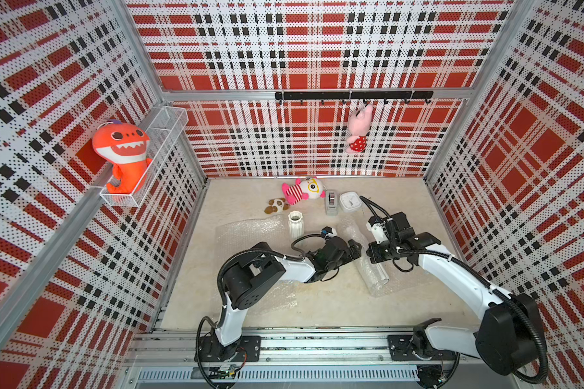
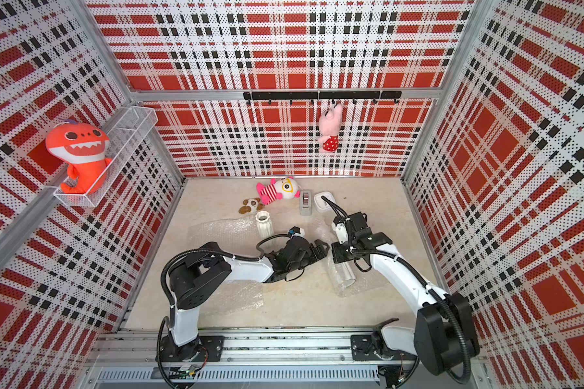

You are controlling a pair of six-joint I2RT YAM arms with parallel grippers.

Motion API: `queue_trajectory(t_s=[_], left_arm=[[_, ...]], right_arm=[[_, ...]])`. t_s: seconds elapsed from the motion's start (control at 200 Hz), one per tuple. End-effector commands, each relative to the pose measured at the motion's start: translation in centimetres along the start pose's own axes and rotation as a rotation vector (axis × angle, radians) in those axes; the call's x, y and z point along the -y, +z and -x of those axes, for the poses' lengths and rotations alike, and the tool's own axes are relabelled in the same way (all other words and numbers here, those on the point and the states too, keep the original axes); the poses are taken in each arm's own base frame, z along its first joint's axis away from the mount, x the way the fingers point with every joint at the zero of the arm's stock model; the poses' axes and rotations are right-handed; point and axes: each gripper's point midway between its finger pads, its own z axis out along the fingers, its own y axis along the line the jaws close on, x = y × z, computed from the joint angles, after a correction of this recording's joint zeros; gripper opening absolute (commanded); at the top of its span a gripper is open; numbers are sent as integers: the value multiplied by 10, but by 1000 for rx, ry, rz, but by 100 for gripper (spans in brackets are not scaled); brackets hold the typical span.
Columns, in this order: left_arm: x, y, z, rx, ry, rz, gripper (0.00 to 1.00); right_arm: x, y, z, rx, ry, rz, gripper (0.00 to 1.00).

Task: Wrap vases in bubble wrap
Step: Wrap the vase in bubble wrap.

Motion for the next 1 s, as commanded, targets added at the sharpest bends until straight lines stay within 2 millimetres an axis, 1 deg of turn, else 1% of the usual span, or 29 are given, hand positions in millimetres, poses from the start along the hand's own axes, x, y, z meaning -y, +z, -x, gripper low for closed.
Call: queue_trajectory(t_s=[0.0,0.025,0.085,0.175,0.225,0.271,0.336,0.381,0.431,0.496,0.561,0.636,0.661,0.727,0.767,0.807,0.917,0.992], left_arm=[[-22,9,-5,-9,37,91,98],[-24,9,-6,-11,39,95,98],[-26,10,-7,-18,39,98,98],[-26,10,-7,-25,38,95,98],[-26,10,-5,-23,37,95,98],[-26,10,-5,-25,38,92,98],[-26,10,-5,-30,34,83,98],[-26,9,-5,-30,29,81,98],[-23,9,-5,-31,28,74,98],[-24,9,-4,-31,31,74,98],[-26,7,-6,-33,24,72,98],[-23,8,-8,-42,22,51,99],[-23,8,-9,-44,19,47,99],[-19,8,-10,-48,19,35,100],[-17,7,-9,-43,23,31,100],[-17,6,-8,-39,27,31,100],[-14,7,-8,-45,30,19,100],[-8,6,-4,-40,30,5,99]], right_arm=[[8,-10,9,21,10,-26,10],[11,-13,11,27,16,-37,13],[15,-21,14,36,18,-69,32],[20,-38,18,44,11,-120,44],[23,-48,16,40,17,-147,48],[19,-55,15,51,29,-140,49],[7,-61,14,73,28,-133,51],[-5,-61,13,83,20,-118,53],[-11,-58,7,63,29,-111,57],[-19,-51,-1,37,34,-77,59],[-13,-44,-7,32,62,-103,58],[-12,-34,-11,26,67,-98,57],[-10,-29,-12,20,72,-101,57],[-7,-12,-23,-34,70,-104,56],[-2,-4,-30,-69,78,-125,56],[-2,2,-34,-87,79,-122,56],[2,10,-35,-91,74,-139,59],[3,13,-37,-104,74,-143,61]])
